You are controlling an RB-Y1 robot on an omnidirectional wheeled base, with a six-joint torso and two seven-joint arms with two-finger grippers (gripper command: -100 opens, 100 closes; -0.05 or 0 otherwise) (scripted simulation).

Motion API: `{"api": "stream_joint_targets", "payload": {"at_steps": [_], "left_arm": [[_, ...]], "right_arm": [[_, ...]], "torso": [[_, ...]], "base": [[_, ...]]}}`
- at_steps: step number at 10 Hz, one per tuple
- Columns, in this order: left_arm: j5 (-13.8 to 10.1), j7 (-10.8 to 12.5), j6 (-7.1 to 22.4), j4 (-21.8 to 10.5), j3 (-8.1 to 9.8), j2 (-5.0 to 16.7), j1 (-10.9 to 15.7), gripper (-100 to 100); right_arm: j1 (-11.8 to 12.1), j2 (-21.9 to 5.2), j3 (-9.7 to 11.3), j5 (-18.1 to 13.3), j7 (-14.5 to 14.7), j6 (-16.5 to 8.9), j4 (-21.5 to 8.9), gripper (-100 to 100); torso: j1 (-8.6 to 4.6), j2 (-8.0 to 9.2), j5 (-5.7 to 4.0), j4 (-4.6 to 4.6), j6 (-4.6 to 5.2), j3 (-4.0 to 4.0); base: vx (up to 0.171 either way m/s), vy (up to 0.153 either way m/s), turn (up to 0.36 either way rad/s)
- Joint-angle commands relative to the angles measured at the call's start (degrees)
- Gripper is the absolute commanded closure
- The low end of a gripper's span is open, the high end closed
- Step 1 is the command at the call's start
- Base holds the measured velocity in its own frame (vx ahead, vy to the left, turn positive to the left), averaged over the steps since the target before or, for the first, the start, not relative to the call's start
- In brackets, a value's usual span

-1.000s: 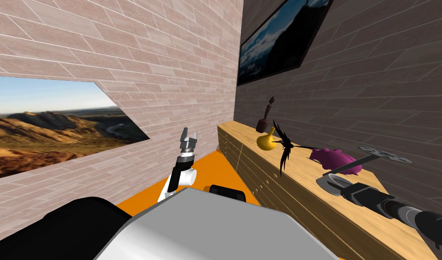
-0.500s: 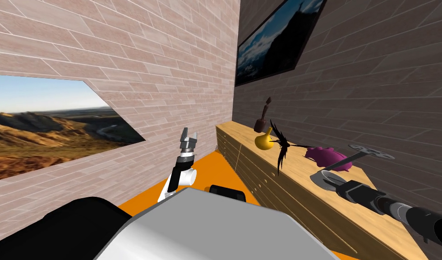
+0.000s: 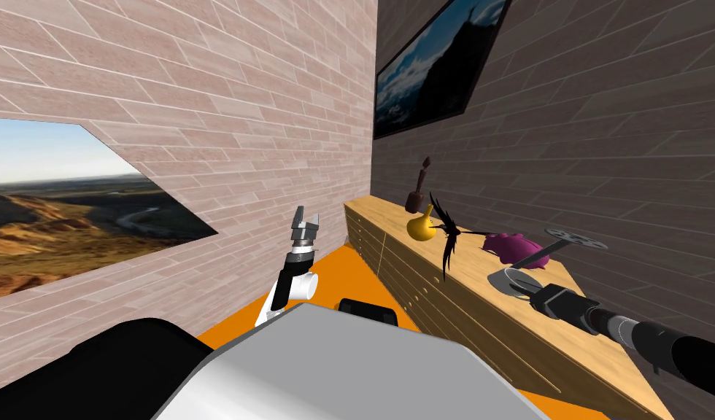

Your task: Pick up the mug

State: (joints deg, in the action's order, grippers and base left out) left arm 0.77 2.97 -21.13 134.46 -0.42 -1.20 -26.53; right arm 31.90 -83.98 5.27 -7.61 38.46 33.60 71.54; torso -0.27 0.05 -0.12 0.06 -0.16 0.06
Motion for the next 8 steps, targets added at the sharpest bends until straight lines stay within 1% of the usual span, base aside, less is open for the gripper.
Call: {"api": "stream_joint_targets", "payload": {"at_steps": [1,2,3,4,5,6,7,8], "left_arm": [[0.0,0.0,0.0,0.0,0.00,0.0,0.0,0],[0.0,0.0,0.0,0.0,0.00,0.0,0.0,0],[0.0,0.0,0.0,0.0,0.00,0.0,0.0,0],[0.0,0.0,0.0,0.0,0.00,0.0,0.0,0],[0.0,0.0,0.0,0.0,0.00,0.0,0.0,0],[0.0,0.0,0.0,0.0,0.00,0.0,0.0,0],[0.0,0.0,0.0,0.0,0.00,0.0,0.0,0],[0.0,0.0,0.0,0.0,0.00,0.0,0.0,0]], "right_arm": [[0.0,0.1,-0.3,-1.8,-0.5,-0.3,0.5,100],[-0.6,1.1,-1.8,-4.0,-3.3,-0.1,1.9,100],[-0.6,1.1,-1.8,-5.7,-3.4,-0.1,1.9,100],[-0.6,1.1,-1.8,-6.4,-3.4,-0.1,1.9,100],[-1.1,2.0,-3.4,-8.7,-6.1,0.2,3.3,100],[-1.1,2.0,-3.4,-10.6,-6.2,0.2,3.3,100],[-1.7,3.0,-4.9,-12.3,-8.7,0.5,4.7,100],[-1.7,3.0,-4.9,-13.8,-9.1,0.5,4.7,100]], "torso": [[0.00,0.00,0.00,0.00,0.00,0.00],[0.02,0.01,-0.02,0.01,-0.04,0.00],[-0.02,-0.06,-0.03,0.01,0.01,-0.02],[-0.02,-0.08,-0.04,0.01,-0.01,-0.03],[-0.03,-0.05,-0.04,0.02,-0.03,-0.02],[-0.05,-0.06,-0.02,0.05,0.07,-0.01],[-0.05,-0.03,-0.04,0.05,0.04,0.01],[-0.02,-0.03,0.00,0.09,0.09,0.03]], "base": [[0.015,-0.002,-0.008],[0.033,-0.009,-0.163],[0.038,-0.003,-0.106],[0.019,-0.002,-0.010],[0.037,-0.013,-0.207],[0.037,-0.007,-0.106],[0.045,-0.008,-0.163],[0.036,-0.007,-0.110]]}}
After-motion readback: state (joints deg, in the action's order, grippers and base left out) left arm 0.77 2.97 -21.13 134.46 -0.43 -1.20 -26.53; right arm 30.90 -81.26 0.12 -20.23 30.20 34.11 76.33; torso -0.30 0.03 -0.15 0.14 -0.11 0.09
